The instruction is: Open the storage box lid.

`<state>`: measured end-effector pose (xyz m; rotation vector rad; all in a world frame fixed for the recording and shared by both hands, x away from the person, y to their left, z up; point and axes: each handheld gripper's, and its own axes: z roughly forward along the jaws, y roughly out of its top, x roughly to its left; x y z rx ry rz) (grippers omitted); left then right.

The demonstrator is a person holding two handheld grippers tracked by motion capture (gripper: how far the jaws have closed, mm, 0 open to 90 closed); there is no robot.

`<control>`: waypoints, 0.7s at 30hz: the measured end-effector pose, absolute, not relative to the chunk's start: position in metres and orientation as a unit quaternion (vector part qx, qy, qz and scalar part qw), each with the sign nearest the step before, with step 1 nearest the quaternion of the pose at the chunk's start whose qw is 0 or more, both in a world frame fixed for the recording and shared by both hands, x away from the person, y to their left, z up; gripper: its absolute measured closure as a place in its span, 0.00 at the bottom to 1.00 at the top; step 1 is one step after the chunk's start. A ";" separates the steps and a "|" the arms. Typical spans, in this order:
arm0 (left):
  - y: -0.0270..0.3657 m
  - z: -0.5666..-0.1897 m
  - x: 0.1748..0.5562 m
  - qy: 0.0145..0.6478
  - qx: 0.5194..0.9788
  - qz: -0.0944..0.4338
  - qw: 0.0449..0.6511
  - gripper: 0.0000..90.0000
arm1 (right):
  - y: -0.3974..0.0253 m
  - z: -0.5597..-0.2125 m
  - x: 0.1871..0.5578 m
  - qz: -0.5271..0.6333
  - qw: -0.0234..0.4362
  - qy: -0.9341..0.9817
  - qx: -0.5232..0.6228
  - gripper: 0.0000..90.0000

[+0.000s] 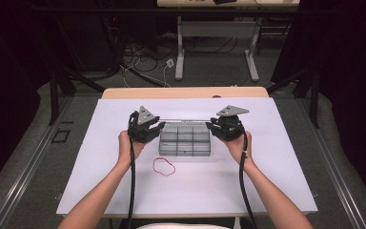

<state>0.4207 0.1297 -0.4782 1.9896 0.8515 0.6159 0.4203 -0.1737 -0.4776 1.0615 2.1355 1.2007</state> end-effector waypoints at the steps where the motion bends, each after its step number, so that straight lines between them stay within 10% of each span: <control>1: 0.129 -0.478 0.423 0.343 0.797 0.246 0.433 0.75 | -0.174 -0.478 0.422 0.441 0.236 0.775 0.387 0.79; 21: 0.125 -0.475 0.450 0.354 0.792 0.245 0.432 0.74 | -0.171 -0.475 0.450 0.442 0.230 0.762 0.414 0.80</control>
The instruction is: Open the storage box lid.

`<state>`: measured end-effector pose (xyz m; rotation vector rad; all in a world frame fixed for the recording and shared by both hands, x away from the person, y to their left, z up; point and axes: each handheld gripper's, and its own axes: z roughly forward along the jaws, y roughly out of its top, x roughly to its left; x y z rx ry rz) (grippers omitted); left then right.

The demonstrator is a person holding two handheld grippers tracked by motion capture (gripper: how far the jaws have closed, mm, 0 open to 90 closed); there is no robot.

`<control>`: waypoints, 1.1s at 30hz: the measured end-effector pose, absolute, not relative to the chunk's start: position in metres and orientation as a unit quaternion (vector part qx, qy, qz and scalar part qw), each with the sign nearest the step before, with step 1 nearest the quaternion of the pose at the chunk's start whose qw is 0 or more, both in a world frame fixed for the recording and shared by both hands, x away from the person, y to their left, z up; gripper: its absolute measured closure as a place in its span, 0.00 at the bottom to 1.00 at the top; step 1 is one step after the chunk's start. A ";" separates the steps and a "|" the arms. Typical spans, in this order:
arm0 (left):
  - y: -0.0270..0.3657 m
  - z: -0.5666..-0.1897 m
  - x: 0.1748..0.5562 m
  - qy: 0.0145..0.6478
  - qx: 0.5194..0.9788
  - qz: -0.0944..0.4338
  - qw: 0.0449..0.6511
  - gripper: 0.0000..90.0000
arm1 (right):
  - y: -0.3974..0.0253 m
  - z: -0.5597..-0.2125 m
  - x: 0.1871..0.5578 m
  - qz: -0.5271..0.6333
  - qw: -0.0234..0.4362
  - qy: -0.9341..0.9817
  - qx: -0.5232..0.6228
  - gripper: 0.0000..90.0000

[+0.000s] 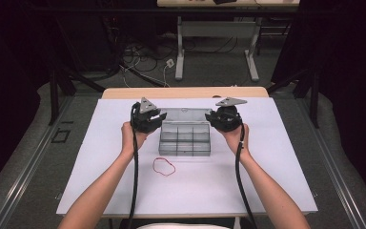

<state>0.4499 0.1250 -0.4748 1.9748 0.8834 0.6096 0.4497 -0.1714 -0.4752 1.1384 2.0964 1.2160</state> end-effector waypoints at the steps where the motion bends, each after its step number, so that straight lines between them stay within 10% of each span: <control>1: 0.125 -0.476 0.451 0.356 0.792 0.244 0.432 0.74 | -0.171 -0.475 0.450 0.442 0.231 0.762 0.414 0.80; 22: 0.119 -0.505 0.476 0.386 0.804 0.237 0.385 0.73 | -0.165 -0.500 0.475 0.400 0.228 0.768 0.446 0.81; 33: 0.129 -0.509 0.452 0.395 0.810 0.220 0.374 0.37 | -0.175 -0.507 0.459 0.383 0.199 0.793 0.430 0.64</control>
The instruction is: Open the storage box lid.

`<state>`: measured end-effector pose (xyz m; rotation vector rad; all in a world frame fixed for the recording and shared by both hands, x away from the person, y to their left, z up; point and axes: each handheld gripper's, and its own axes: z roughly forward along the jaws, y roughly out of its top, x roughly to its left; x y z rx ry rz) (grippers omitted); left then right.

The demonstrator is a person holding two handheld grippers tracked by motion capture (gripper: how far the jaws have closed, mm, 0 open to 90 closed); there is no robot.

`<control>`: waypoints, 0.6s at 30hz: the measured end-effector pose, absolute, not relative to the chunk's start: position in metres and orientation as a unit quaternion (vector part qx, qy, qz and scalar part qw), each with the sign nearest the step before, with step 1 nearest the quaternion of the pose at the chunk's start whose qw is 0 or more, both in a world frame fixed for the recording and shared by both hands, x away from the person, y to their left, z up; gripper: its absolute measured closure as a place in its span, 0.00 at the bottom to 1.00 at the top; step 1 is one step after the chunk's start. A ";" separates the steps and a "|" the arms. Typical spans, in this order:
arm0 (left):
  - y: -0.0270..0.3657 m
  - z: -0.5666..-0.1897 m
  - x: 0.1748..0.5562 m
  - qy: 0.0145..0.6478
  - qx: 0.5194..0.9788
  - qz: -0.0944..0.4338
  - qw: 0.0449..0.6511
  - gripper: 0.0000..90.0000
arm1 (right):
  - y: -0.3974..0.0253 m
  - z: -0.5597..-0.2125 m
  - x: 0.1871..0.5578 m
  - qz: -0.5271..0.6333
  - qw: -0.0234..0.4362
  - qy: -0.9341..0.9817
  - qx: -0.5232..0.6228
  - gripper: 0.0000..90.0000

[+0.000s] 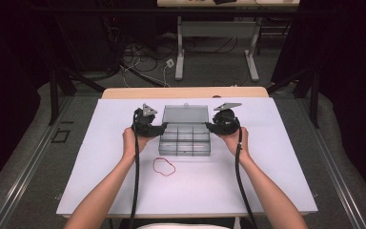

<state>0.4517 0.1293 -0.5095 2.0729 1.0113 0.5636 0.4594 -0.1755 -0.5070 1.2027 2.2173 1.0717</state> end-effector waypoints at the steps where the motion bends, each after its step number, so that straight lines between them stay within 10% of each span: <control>1: 0.130 -0.510 0.449 0.394 0.811 0.218 0.373 0.35 | -0.177 -0.508 0.455 0.384 0.194 0.794 0.430 0.62; 18: 0.149 -0.516 0.404 0.383 0.834 0.194 0.347 0.18 | -0.187 -0.511 0.404 0.377 0.143 0.824 0.397 0.40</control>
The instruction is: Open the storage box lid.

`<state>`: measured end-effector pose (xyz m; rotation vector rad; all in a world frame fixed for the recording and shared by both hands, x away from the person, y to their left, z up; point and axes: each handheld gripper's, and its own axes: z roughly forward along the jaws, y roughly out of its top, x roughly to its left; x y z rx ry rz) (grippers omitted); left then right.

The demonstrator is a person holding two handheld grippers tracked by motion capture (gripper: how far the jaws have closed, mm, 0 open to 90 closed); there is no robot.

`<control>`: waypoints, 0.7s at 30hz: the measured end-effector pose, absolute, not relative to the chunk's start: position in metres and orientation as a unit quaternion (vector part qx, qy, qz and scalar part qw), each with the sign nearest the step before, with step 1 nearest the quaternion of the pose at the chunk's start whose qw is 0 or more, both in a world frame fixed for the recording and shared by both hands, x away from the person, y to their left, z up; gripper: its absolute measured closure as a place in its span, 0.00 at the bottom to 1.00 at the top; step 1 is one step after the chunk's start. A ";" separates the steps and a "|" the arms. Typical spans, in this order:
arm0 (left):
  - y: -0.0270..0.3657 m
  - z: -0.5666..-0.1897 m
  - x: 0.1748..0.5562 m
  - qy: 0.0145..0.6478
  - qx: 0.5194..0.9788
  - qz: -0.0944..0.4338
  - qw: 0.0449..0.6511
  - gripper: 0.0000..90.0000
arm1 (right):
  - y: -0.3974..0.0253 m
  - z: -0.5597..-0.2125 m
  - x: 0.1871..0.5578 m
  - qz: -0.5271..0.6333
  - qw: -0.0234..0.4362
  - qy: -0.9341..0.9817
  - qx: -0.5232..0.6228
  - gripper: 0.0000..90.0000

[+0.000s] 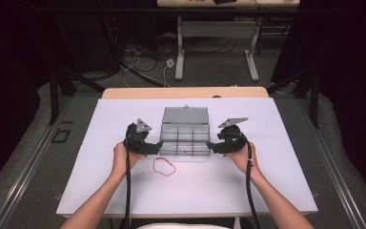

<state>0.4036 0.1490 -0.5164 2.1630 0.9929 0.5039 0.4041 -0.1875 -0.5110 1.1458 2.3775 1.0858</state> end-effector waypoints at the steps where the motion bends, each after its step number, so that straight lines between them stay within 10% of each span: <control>1: 0.150 -0.517 0.402 0.386 0.834 0.191 0.345 0.18 | -0.188 -0.511 0.402 0.373 0.139 0.826 0.398 0.39; 21: 0.167 -0.521 0.370 0.386 0.843 0.176 0.330 0.02 | -0.206 -0.517 0.356 0.363 0.120 0.841 0.383 0.17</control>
